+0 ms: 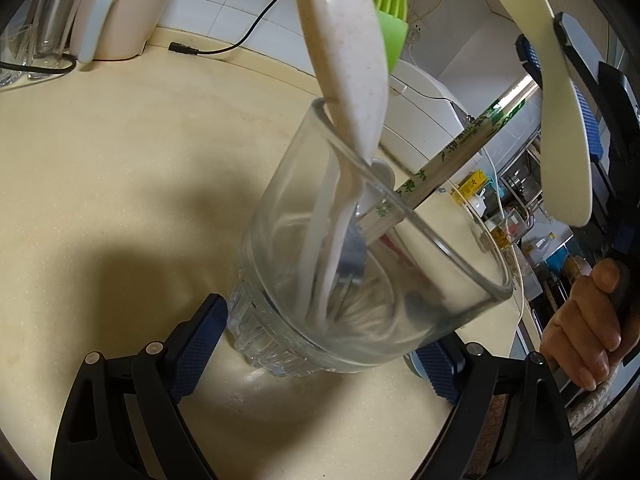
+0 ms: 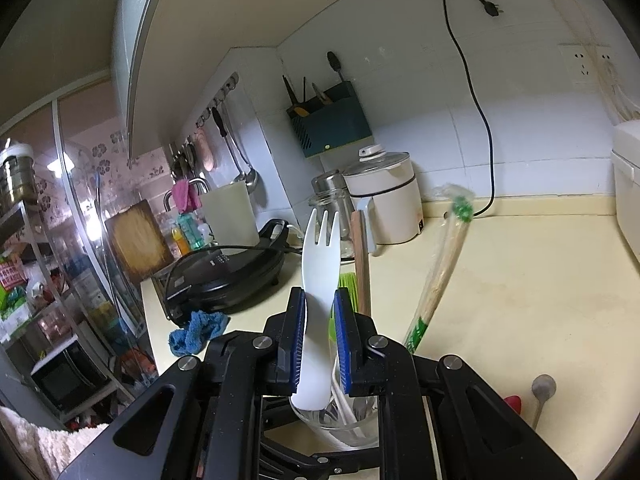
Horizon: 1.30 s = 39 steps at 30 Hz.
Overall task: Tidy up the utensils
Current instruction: 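Lower the spork into the glass and open the right gripper, then move the right gripper back over the red spatula on the counter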
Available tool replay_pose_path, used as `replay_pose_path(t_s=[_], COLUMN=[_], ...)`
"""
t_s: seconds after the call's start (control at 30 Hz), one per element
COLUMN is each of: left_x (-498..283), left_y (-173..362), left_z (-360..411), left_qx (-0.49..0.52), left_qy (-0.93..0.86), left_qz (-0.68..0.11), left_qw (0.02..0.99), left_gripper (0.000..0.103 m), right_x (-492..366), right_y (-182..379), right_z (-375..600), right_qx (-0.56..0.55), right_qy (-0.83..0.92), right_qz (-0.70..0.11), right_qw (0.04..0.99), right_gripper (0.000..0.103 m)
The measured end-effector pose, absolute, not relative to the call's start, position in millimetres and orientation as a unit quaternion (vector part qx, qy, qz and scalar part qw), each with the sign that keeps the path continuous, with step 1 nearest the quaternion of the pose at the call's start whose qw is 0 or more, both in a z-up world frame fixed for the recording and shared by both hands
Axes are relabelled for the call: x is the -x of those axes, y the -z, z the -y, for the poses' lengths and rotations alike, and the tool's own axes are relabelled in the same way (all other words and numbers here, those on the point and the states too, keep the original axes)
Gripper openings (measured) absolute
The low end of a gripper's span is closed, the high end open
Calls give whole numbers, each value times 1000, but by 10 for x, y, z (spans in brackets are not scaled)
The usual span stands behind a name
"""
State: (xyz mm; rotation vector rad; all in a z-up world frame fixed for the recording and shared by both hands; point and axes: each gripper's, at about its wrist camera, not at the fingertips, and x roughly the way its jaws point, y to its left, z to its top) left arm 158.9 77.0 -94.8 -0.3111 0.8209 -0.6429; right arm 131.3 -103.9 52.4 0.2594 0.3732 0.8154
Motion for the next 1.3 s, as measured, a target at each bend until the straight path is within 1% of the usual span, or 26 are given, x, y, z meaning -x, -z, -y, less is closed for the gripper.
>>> replay_pose_path(t_s=[0.53, 0.7, 0.83, 1.03, 1.3], left_x=[-1594, -1597, -1593, -1592, -1578], left_y=[952, 957, 957, 959, 960], left_z=[-777, -780, -777, -779, -774], left_qx=[149, 149, 150, 150, 152], left_qy=[306, 307, 307, 308, 309], left_qz=[-391, -391, -391, -391, -390], left_qw=[855, 855, 855, 854, 854], left_gripper=[91, 91, 91, 91, 91], right_x=[-1156, -1137, -1137, -1163, -1118], right_y=[-434, -446, -476, -531, -769], right_z=[665, 656, 692, 821, 1296], right_qx=[-1, 5, -15, -63, -131], right_qy=[-359, -366, -387, -414, -412], right_qz=[-158, -156, -156, -158, -120], right_qw=[920, 918, 909, 894, 894], right_gripper=[15, 16, 19, 19, 19])
